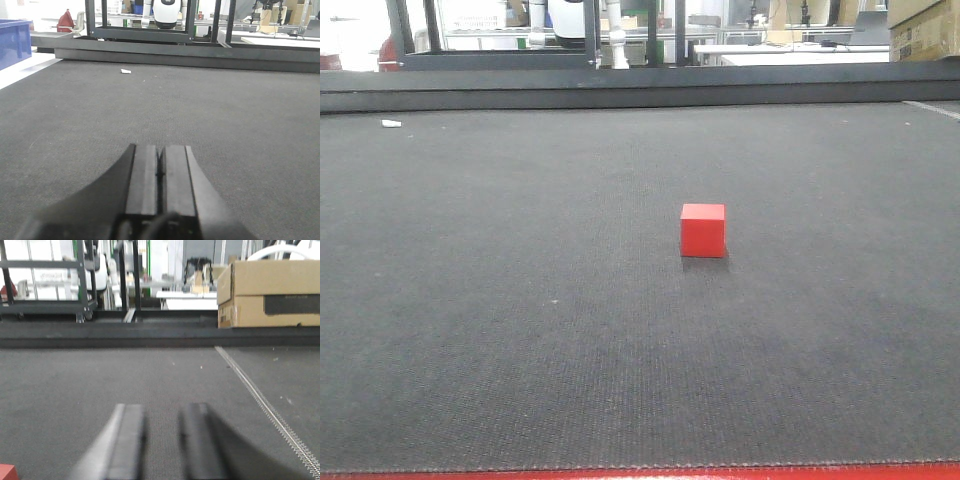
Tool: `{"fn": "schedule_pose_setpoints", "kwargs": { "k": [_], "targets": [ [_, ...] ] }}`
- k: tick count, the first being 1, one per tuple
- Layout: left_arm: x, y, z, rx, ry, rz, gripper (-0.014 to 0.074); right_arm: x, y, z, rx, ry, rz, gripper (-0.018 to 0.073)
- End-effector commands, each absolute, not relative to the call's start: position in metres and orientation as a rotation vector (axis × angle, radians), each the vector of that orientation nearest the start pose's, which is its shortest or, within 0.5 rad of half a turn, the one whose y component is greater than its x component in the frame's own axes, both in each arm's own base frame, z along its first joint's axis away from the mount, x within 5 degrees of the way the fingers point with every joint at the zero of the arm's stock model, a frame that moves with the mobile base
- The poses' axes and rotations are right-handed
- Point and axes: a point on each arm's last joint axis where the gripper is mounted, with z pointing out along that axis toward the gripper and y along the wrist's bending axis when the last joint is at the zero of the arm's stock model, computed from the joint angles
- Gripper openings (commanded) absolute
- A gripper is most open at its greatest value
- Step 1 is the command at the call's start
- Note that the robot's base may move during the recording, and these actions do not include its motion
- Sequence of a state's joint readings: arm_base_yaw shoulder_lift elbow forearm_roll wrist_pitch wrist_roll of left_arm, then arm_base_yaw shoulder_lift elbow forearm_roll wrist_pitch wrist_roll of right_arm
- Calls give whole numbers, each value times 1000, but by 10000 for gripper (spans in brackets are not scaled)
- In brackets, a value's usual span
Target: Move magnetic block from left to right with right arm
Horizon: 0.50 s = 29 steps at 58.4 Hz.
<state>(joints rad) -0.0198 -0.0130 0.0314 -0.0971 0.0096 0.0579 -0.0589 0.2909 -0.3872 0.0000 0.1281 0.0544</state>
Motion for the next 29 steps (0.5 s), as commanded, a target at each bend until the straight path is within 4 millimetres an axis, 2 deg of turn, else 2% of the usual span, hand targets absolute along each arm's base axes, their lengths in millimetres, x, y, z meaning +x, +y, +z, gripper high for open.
{"fn": "schedule_pose_setpoints", "kwargs": {
  "k": [1,5,15,29],
  "targets": [
    [55,-1,207,-23,1421,-57,-126,89,-4,340,72,1460,13,552],
    [55,-1,207,-23,1421,-57,-126,107,-1,345,50,1524,39,608],
    [55,-1,207,-23,1421,-57,-126,150,17,360,-17,1710,156,613],
    [55,-1,207,-23,1421,-57,-126,210,76,367,-61,2039,396,613]
  ]
}}
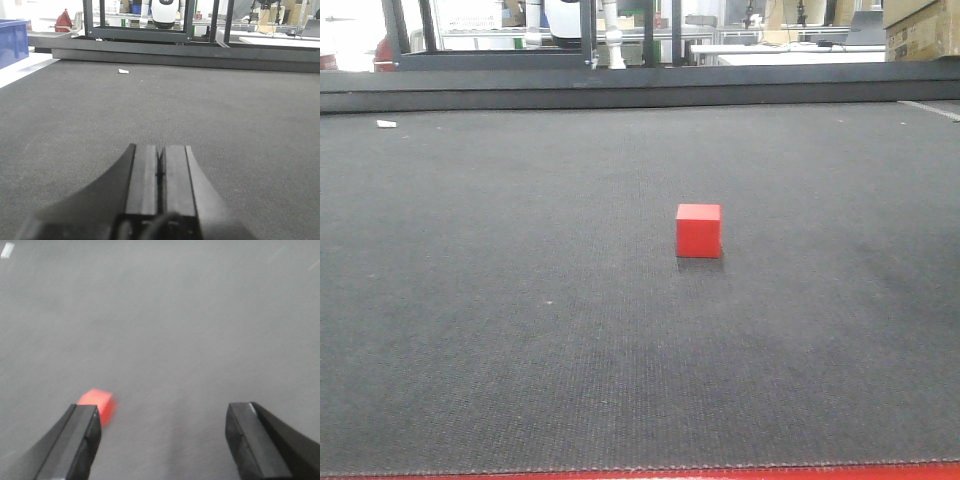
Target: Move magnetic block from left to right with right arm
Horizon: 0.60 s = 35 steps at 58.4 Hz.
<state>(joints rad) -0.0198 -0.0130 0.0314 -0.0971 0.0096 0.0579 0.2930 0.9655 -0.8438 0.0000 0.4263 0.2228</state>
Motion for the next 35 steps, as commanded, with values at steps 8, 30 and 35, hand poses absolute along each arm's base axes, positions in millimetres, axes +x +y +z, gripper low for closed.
{"fn": "schedule_pose_setpoints", "kwargs": {
  "k": [8,30,35],
  "targets": [
    [55,-1,207,-23,1421,-57,-126,243,115,362,-50,2172,445,613],
    [55,-1,207,-23,1421,-57,-126,309,187,325,142,2436,294,612],
    [55,-1,207,-23,1421,-57,-126,322,196,316,137,2458,259,612]
  ]
}}
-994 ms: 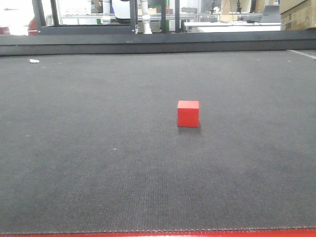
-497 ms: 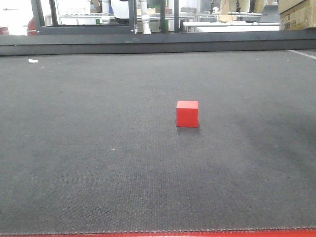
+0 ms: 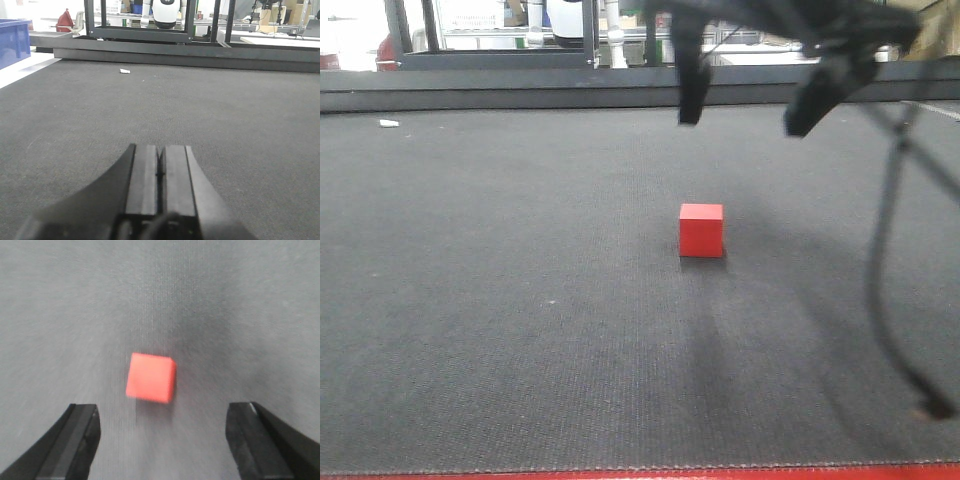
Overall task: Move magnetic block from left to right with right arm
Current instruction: 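Lower the open right gripper over the red cube, then close the right gripper on the red cube and lift it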
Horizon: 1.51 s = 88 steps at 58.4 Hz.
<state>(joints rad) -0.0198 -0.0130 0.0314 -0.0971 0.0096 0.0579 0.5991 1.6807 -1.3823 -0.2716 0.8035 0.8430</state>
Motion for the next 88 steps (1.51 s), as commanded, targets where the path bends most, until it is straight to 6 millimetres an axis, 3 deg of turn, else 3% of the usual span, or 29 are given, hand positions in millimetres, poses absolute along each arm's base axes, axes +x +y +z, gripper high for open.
{"fn": "schedule_pose_setpoints", "kwargs": {
  "k": [1,16,44,48,62,66,77,88],
  "targets": [
    [55,-1,207,-23,1421,-57,-126,325,198,313,139,2464,252,612],
    [55,-1,207,-23,1421,-57,-126,355,216,289,139,2516,171,612],
    [55,-1,207,-23,1421,-57,-126,366,224,252,118,2583,110,601],
    [55,-1,207,-23,1421,-57,-126,368,224,250,107,2586,105,547],
    [55,-1,207,-23,1421,-57,-126,369,225,244,94,2600,88,186],
    [55,-1,207,-23,1421,-57,-126,367,224,250,63,2591,88,136],
    [55,-1,207,-23,1421,-57,-126,363,207,289,-85,2497,93,134],
    [55,-1,207,-23,1421,-57,-126,342,162,335,-128,2387,115,134]
  ]
}}
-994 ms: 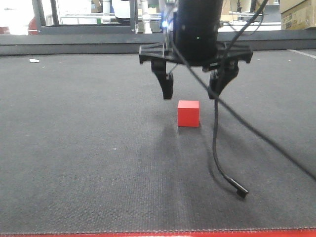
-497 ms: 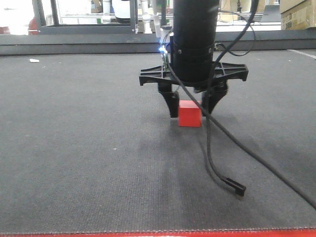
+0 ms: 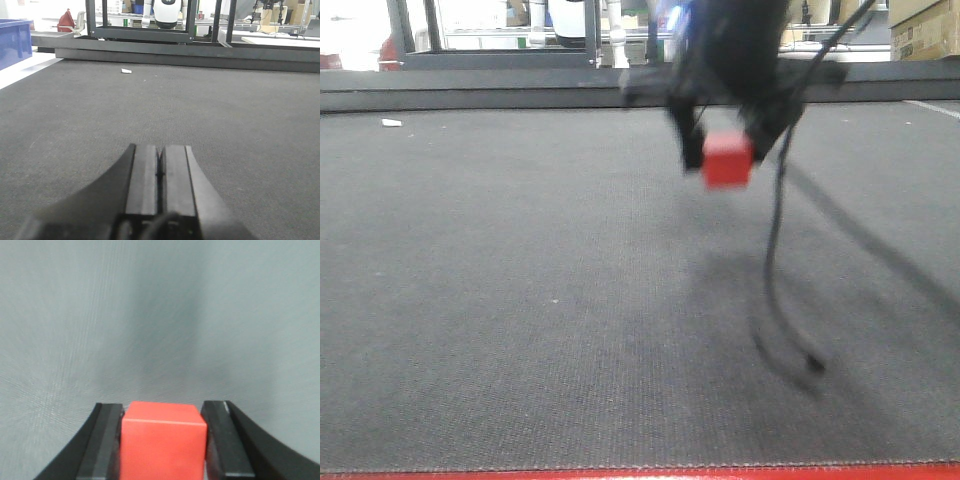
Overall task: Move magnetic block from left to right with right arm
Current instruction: 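Close the right gripper on the red cube and lift it, then drive the base away from the table holding the cube in the right gripper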
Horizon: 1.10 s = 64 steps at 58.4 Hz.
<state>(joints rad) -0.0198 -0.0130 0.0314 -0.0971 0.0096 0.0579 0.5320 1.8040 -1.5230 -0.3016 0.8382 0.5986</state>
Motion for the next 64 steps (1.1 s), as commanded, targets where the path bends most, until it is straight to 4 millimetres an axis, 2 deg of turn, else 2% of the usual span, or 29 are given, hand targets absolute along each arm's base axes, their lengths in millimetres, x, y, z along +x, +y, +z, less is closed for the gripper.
{"fn": "schedule_pose_setpoints", "kwargs": {
  "k": [1,7,15,24,31,44,64],
  "targets": [
    [55,-1,207,-23,1421,-57,-126,338,155,339,-128,2378,115,134],
    [55,-1,207,-23,1421,-57,-126,316,123,350,-137,2329,104,134],
    [55,-1,207,-23,1421,-57,-126,283,81,352,-136,2275,59,134],
    [55,-1,207,-23,1421,-57,-126,240,49,347,-126,2202,22,134],
    [55,-1,207,-23,1421,-57,-126,205,38,341,-141,2144,22,134],
    [55,-1,207,-23,1421,-57,-126,153,26,330,-131,2068,39,134],
    [55,-1,207,-23,1421,-57,-126,85,9,356,-89,1794,85,134]
  ]
}}
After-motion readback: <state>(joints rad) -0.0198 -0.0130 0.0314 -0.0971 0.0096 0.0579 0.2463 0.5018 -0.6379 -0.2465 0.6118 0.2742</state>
